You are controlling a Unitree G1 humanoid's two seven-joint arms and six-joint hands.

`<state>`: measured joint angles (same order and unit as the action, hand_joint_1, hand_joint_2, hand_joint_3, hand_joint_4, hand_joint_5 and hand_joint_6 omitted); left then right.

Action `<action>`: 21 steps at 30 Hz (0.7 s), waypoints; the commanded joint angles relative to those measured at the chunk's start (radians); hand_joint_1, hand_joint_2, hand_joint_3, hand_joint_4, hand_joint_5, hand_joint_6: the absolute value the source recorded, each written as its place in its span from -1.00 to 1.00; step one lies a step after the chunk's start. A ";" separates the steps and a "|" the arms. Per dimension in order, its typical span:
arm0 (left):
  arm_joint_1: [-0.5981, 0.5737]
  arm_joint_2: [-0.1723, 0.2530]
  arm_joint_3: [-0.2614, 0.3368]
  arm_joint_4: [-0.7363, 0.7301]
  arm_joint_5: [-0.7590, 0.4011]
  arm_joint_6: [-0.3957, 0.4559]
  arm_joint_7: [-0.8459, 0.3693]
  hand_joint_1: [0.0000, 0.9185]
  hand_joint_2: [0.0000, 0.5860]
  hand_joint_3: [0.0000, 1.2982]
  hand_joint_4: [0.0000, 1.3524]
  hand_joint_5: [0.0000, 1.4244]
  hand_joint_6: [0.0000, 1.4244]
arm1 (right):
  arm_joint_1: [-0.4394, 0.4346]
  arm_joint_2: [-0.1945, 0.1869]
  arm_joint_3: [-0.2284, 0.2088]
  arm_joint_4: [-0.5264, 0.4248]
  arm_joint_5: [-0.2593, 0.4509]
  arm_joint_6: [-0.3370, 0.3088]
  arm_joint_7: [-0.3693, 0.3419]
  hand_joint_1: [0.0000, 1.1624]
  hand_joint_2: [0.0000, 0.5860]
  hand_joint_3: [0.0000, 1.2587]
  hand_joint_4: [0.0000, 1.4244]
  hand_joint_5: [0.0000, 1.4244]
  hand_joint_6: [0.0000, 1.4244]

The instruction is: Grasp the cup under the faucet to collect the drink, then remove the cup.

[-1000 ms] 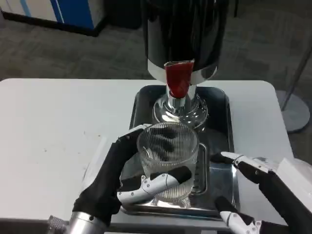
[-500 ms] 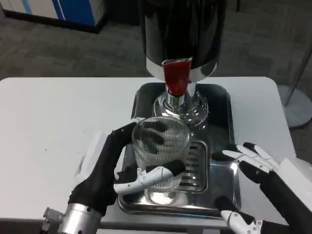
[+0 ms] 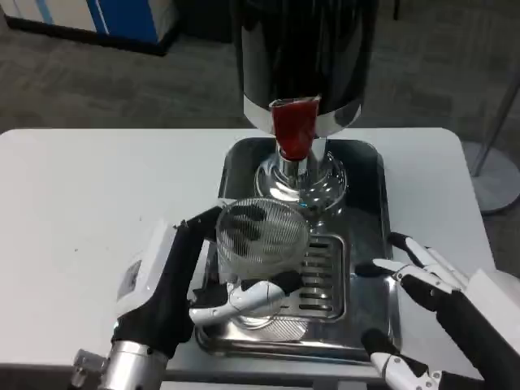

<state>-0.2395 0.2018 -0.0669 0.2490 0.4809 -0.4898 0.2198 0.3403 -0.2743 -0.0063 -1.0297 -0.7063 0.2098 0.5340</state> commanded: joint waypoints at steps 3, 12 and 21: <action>-0.043 -0.012 -0.017 0.092 -0.006 -0.035 0.056 0.25 -0.77 0.06 0.01 -0.05 -0.30 | 0.004 0.004 -0.009 -0.017 0.011 -0.009 -0.005 -0.24 0.58 -0.66 -1.00 -1.00 -0.91; -0.072 -0.010 -0.043 0.156 -0.014 -0.044 0.061 0.14 -0.74 0.05 0.01 -0.05 -0.30 | 0.002 0.000 -0.014 -0.017 0.011 -0.004 0.000 -0.26 0.57 -0.66 -0.91 -1.00 -0.91; -0.119 -0.007 -0.054 0.239 -0.036 -0.038 0.050 0.06 -0.71 0.05 0.01 -0.05 -0.32 | -0.011 -0.005 -0.007 -0.010 0.009 0.006 0.001 -0.29 0.63 -0.64 -0.72 -0.96 -0.91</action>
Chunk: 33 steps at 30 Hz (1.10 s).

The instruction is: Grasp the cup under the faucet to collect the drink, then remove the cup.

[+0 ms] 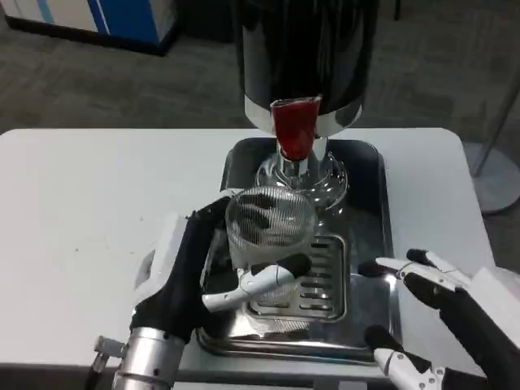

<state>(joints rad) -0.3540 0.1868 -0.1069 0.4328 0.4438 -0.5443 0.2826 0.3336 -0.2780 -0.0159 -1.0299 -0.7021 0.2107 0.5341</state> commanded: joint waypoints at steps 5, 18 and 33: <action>-0.032 0.012 -0.028 0.097 -0.008 0.021 -0.029 0.05 -0.71 0.05 -0.01 -0.05 -0.32 | -0.011 -0.004 -0.001 -0.009 0.007 0.012 0.002 -0.29 0.63 -0.62 -0.77 -0.96 -0.91; -0.054 0.043 -0.056 0.101 -0.075 0.008 -0.150 -0.02 -0.62 0.00 -0.15 -0.11 -0.35 | -0.018 -0.005 -0.003 -0.001 0.010 0.021 -0.003 -0.31 0.58 -0.67 -1.00 -1.00 -0.93; -0.045 0.066 -0.057 0.082 -0.080 0.016 -0.204 -0.37 -0.68 -0.13 -0.26 -0.22 -0.38 | -0.030 -0.003 0.004 0.005 0.011 0.027 -0.004 -0.31 0.58 -0.66 -1.00 -1.00 -0.93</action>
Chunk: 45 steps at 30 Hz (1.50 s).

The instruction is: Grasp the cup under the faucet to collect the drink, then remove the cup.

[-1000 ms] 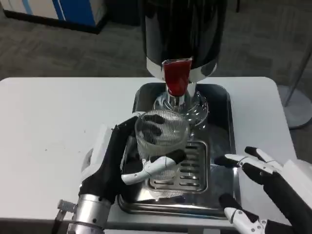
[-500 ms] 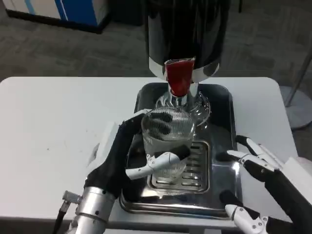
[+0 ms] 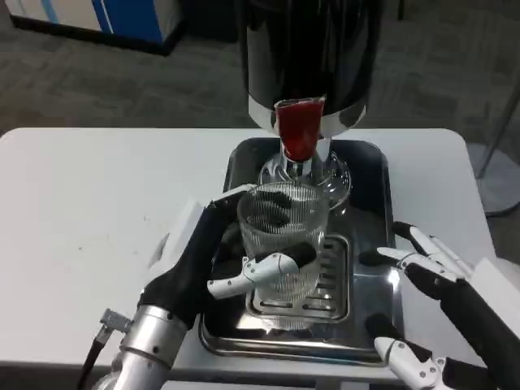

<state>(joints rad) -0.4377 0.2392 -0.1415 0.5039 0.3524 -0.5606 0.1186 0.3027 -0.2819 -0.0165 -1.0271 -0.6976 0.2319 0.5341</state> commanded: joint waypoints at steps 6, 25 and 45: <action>0.048 0.024 -0.020 -0.004 0.021 0.043 -0.039 -0.49 -0.72 -0.25 -0.45 -0.37 -0.46 | 0.002 0.002 0.007 0.003 0.007 0.008 -0.006 -0.32 0.58 -0.65 -1.00 -1.00 -0.93; 0.078 0.037 -0.016 -0.060 0.063 0.067 -0.018 -0.56 -0.80 -0.52 -0.91 -0.74 -0.69 | 0.013 0.006 0.013 -0.003 0.006 0.010 -0.010 -0.32 0.58 -0.65 -1.00 -0.98 -0.91; 0.125 0.044 -0.002 -0.160 0.097 0.125 0.012 -0.59 -0.90 -1.00 -1.00 -0.94 -0.95 | 0.018 0.009 0.008 -0.005 0.016 0.013 -0.016 -0.32 0.58 -0.68 -1.00 -0.98 -0.91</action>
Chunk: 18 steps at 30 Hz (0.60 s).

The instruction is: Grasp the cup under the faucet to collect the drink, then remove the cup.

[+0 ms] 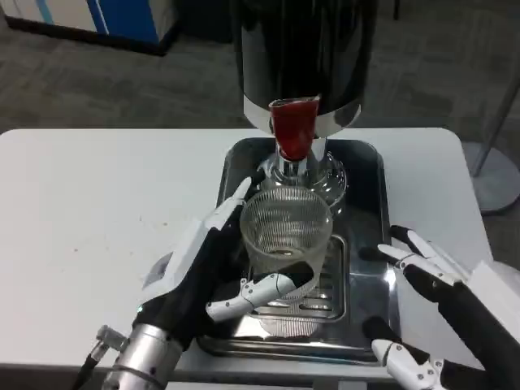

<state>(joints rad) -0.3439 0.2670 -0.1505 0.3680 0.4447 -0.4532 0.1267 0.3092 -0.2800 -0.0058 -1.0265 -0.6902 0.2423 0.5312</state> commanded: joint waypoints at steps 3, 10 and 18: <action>0.046 0.018 0.020 -0.061 -0.009 0.031 -0.006 -0.60 -0.93 -1.00 -1.00 -0.94 -0.96 | 0.013 0.008 -0.001 -0.006 0.008 0.002 -0.014 -0.32 0.58 -0.83 -1.00 -0.98 -0.92; 0.154 0.021 0.097 -0.287 -0.065 0.078 -0.026 -0.74 -1.00 -1.00 -1.00 -0.91 -0.91 | 0.017 0.008 0.000 -0.005 0.007 0.003 -0.019 -0.32 0.58 -0.82 -1.00 -0.97 -0.93; 0.189 0.011 0.183 -0.478 -0.237 0.112 -0.094 -0.86 -0.99 -0.88 -0.98 -0.81 -0.78 | 0.016 0.004 0.000 0.000 0.009 0.003 -0.024 -0.29 0.72 -0.77 -0.94 -0.95 -0.93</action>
<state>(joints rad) -0.1610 0.2746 0.0045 -0.0624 0.2779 -0.3585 0.0727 0.3186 -0.2785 -0.0056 -1.0265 -0.6860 0.2466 0.5171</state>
